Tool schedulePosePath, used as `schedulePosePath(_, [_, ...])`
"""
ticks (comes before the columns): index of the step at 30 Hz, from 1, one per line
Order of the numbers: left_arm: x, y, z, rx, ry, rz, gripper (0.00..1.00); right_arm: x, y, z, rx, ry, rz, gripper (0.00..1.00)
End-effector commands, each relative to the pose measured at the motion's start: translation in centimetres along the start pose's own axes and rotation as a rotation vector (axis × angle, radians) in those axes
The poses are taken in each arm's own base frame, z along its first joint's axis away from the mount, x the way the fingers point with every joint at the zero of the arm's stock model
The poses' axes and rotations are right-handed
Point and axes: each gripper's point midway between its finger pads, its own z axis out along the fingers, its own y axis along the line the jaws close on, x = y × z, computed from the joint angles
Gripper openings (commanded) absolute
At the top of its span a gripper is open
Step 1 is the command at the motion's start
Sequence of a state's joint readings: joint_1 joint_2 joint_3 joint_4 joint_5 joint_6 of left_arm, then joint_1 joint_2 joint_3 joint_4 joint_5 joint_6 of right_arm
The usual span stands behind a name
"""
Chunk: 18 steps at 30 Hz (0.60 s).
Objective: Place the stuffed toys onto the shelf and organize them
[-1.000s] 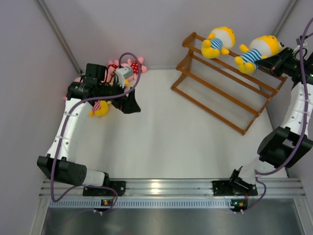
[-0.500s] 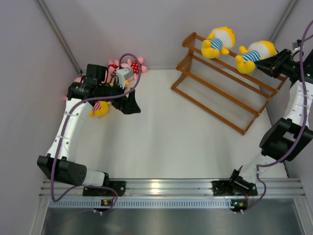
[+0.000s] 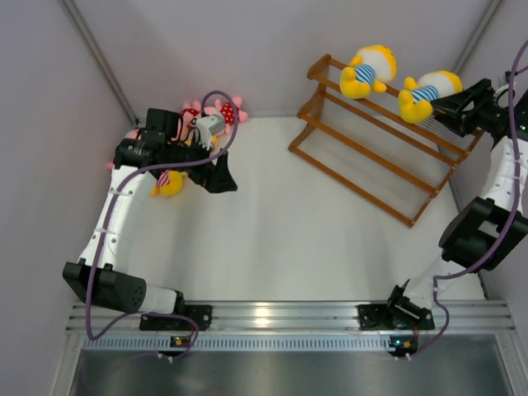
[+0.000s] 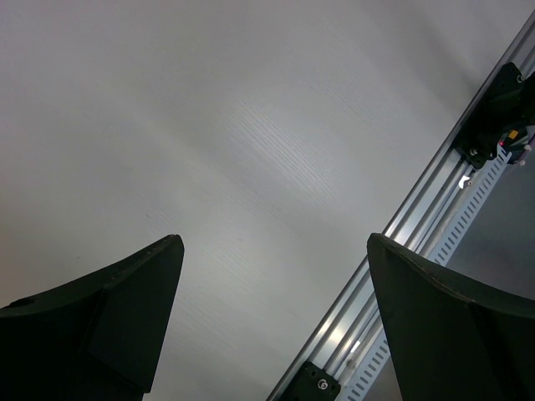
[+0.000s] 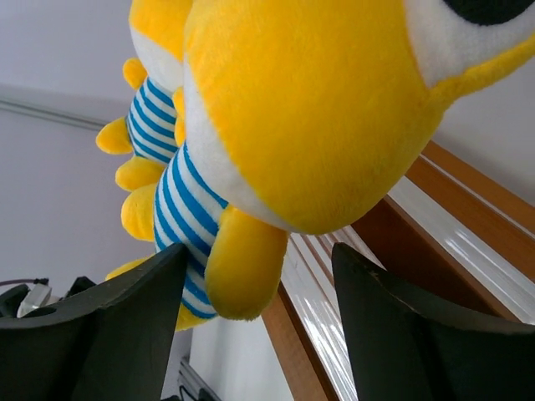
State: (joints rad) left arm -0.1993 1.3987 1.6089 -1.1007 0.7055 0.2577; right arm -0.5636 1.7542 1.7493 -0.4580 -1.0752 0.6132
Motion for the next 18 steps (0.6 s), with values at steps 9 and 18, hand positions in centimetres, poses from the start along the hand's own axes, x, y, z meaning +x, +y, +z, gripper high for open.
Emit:
schedulePosePath(9, [0.4,0.0,0.2,0.005,0.008,0.012,0.97,-1.7,3.7,-3.5,0.122,-0.116,-0.181,0.82])
schedulePosePath(18, [1.0,1.4,0.4,-0.053,0.039,0.02,0.97,-2.5,5.9,-6.6,0.273,-0.22,-0.29,0.85])
